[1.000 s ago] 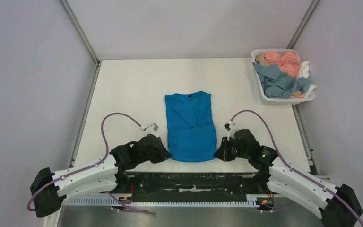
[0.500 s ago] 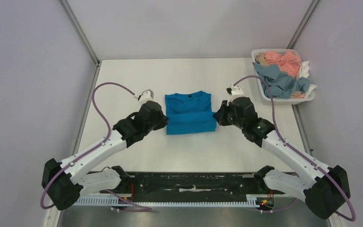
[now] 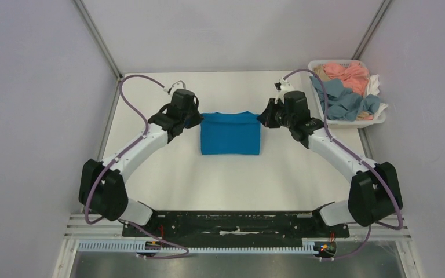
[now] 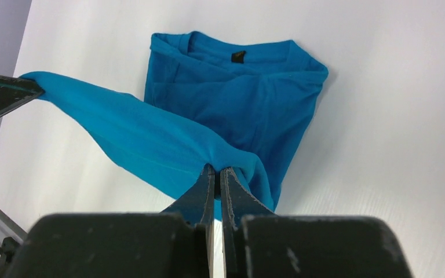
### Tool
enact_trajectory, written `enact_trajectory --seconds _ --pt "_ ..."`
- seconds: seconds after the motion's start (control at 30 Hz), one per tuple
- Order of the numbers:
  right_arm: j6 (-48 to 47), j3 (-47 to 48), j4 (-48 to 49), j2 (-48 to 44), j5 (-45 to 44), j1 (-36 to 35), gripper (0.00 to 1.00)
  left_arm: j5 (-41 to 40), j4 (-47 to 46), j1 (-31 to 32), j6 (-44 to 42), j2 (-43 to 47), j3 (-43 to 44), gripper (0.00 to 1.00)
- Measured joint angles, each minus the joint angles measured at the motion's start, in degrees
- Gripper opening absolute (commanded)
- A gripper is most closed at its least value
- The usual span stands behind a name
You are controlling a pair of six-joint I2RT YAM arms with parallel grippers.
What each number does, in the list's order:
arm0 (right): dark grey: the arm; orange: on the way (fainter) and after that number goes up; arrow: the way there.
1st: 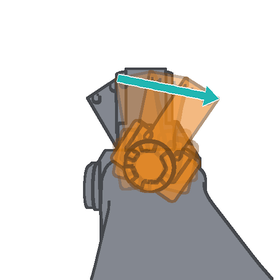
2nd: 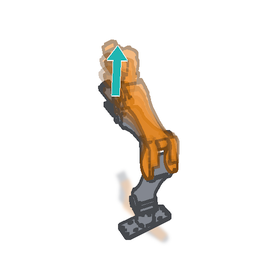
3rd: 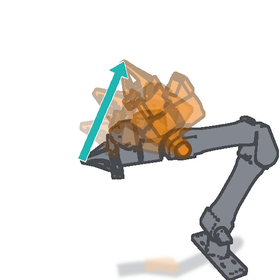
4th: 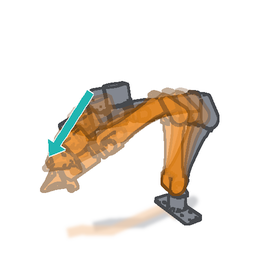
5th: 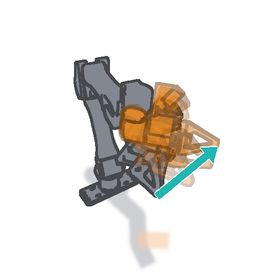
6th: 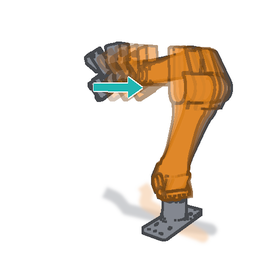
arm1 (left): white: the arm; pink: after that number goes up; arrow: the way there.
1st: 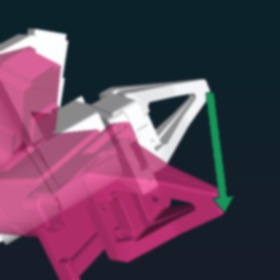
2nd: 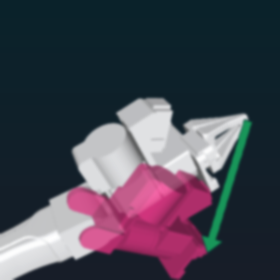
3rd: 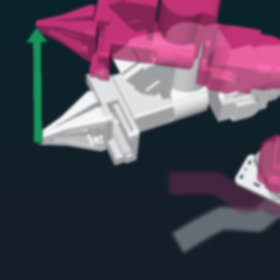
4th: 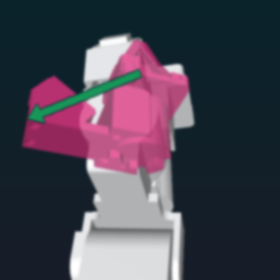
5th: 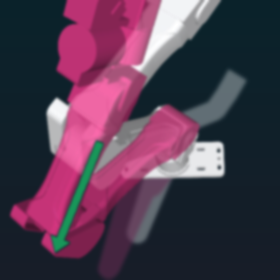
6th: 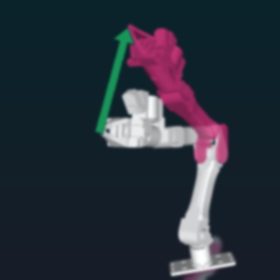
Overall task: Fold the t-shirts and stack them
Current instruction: Fold the long partially folded tshirt into a neat square
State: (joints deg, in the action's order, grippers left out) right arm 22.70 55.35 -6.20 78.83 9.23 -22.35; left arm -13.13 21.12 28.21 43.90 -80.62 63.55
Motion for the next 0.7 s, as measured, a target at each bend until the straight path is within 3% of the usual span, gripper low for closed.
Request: enact_trajectory --seconds 0.57,0.6,0.63,0.7 --pt "0.42 8.02 10.03 22.01 7.17 6.32 0.0 11.28 -1.95 -9.27 -3.37 -29.73 18.56 0.03" --pt "0.39 8.57 10.54 23.37 7.02 6.49 0.04 11.91 -1.9 -9.46 -3.48 -31.58 19.61 0.05" --pt "0.37 9.46 10.97 25.03 6.8 6.69 0.15 12.26 -1.84 -9.62 -3.58 -33.2 20.57 0.09" --pt "0.37 11.3 11.87 28.2 6.12 6.97 0.38 12.96 -1.03 -9.88 -3.93 -36.41 23.08 0.32"
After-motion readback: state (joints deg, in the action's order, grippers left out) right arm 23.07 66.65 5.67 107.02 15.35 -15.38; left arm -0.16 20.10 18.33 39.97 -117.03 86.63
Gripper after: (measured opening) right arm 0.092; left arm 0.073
